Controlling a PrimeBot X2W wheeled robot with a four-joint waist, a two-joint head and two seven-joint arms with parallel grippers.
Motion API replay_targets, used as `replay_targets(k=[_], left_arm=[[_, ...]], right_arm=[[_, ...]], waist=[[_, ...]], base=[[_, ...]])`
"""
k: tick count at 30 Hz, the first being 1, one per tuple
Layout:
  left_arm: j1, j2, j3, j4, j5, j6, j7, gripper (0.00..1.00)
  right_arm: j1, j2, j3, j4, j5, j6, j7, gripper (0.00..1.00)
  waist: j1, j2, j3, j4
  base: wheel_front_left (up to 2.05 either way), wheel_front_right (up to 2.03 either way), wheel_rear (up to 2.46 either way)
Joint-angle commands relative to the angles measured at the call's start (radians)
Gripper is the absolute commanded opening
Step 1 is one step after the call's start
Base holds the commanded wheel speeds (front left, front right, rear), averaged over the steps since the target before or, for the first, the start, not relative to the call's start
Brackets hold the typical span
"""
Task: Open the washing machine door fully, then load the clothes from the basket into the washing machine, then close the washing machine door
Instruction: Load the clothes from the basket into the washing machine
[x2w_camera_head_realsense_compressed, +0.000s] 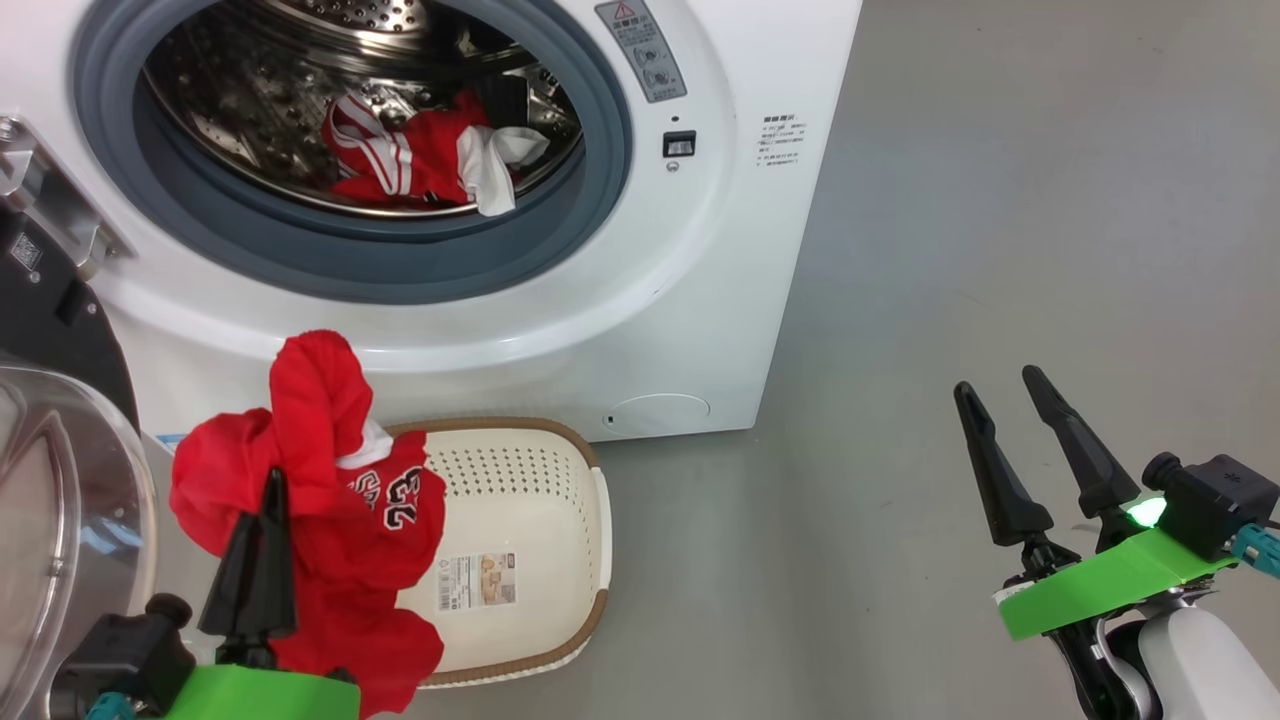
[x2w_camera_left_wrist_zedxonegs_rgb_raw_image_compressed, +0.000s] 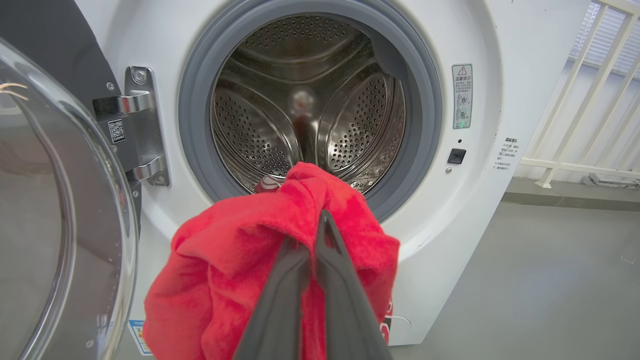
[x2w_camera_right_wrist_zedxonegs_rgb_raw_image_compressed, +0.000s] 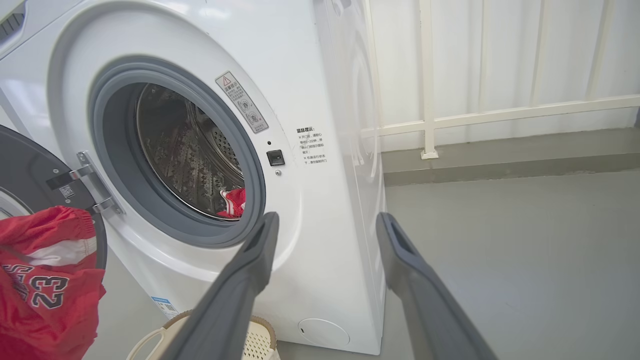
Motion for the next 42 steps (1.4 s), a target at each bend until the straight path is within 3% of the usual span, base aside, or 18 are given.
replay_targets(k=[1, 12, 20, 29, 42], left_arm=[[-0.007, 0.011, 0.037, -0.026, 0.013, -0.005, -0.009, 0.00], [-0.031, 0.005, 0.027, -0.021, 0.023, -0.012, -0.009, 0.00], [-0.182, 0.020, 0.002, 0.054, 0.048, -0.016, -0.009, 0.00], [-0.442, 0.044, 0.001, 0.245, 0.035, -0.019, -0.008, 0.00], [-0.901, 0.089, 0.024, 0.608, 0.030, -0.009, -0.009, 0.00]], right_arm=[[0.005, -0.015, 0.023, -0.022, 0.007, 0.002, -0.005, 1.00], [0.003, -0.014, 0.028, -0.022, 0.008, 0.002, -0.005, 1.00], [-0.012, -0.009, 0.033, -0.029, 0.010, 0.002, -0.005, 1.00], [-0.038, 0.011, 0.032, -0.041, 0.012, 0.002, -0.005, 1.00], [-0.118, 0.035, 0.011, -0.072, 0.013, 0.002, -0.005, 1.00]], waist=[[0.0000, 0.0000, 0.000, 0.001], [0.0000, 0.0000, 0.008, -0.002], [0.0000, 0.0000, 0.049, -0.017], [0.0000, 0.0000, 0.125, -0.059], [0.0000, 0.0000, 0.344, -0.115]], base=[[0.00, 0.00, 0.00], [0.00, 0.00, 0.00], [0.00, 0.00, 0.00], [0.00, 0.00, 0.00], [0.00, 0.00, 0.00]])
